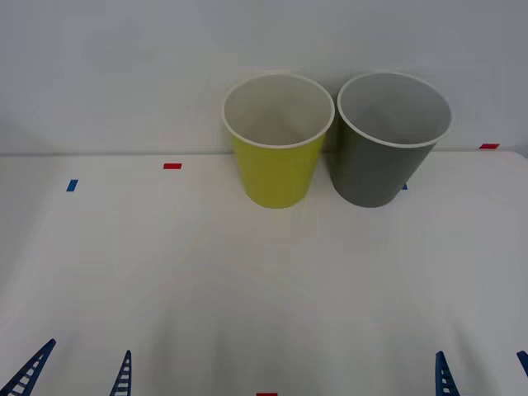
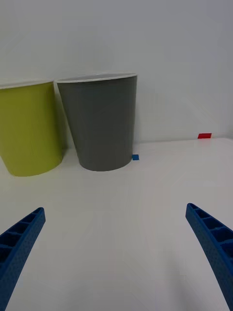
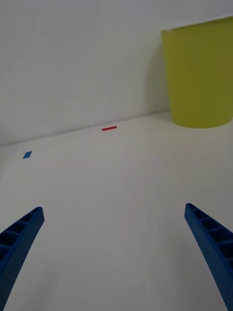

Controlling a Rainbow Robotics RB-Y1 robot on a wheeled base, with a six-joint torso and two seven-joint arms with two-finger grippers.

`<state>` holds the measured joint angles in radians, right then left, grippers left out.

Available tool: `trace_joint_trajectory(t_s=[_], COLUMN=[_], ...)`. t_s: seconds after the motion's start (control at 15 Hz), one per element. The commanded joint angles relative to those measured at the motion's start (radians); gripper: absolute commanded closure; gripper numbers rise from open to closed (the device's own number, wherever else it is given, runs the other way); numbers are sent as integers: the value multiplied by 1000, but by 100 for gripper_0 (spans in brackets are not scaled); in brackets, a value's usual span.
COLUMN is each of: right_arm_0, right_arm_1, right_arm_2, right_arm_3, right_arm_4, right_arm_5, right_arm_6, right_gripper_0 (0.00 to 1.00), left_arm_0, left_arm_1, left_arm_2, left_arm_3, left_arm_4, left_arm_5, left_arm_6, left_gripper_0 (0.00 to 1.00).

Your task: Put cans in the gray bin and PET bottles in the light green bin.

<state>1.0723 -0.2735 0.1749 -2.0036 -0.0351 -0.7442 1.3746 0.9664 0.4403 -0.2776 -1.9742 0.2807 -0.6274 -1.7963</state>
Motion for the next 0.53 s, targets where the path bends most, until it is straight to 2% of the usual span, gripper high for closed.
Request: trace_joint_trajectory(t_s=[0.07,0.53], right_arm_0=[0,0], right_arm_1=[0,0], right_arm_2=[0,0], right_arm_3=[0,0], right_arm_4=[0,0], right_arm_5=[0,0], right_arm_6=[0,0], right_gripper_0=[0,0], left_arm_0=[0,0], left_arm_1=[0,0], left_arm_2=[0,0], left_arm_3=[0,0], left_arm_4=[0,0], left_arm_5=[0,0], left_arm_6=[0,0], left_gripper_0=[0,0])
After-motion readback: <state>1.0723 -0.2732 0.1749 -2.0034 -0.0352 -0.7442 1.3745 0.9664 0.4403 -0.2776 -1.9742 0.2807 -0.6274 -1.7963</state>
